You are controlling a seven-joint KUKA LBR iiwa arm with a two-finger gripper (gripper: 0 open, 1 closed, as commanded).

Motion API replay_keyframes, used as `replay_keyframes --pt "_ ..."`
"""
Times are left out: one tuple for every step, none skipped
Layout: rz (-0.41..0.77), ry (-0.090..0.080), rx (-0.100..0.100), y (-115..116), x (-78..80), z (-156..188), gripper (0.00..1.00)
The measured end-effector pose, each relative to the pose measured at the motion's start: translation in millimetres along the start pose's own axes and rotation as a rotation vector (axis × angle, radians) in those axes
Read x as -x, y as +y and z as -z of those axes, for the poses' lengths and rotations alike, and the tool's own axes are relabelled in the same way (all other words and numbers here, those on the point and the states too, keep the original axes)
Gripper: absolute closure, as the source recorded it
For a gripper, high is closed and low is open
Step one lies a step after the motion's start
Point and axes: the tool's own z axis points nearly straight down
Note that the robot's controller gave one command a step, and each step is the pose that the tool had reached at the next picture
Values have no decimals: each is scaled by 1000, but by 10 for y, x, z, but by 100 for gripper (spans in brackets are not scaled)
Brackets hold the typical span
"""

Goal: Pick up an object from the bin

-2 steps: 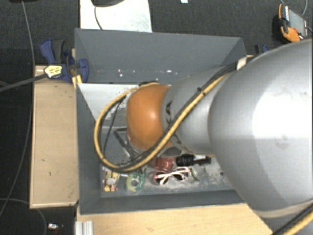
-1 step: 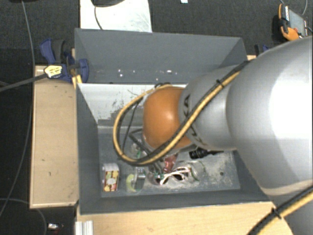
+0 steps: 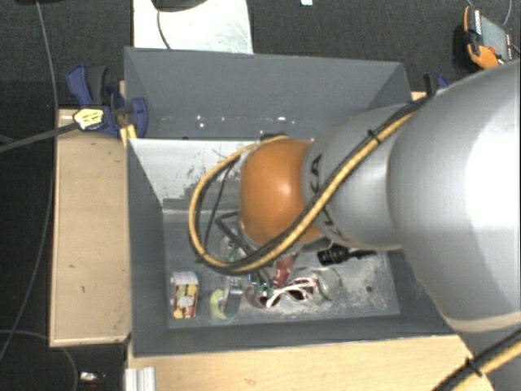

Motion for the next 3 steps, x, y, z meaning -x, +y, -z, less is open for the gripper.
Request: replay_keyframes --pt "219 -6 2 -155 187 274 0" --pt "-71 -13 9 -422 45 -450 0" --pt "167 -24 9 -525 217 -428 0"
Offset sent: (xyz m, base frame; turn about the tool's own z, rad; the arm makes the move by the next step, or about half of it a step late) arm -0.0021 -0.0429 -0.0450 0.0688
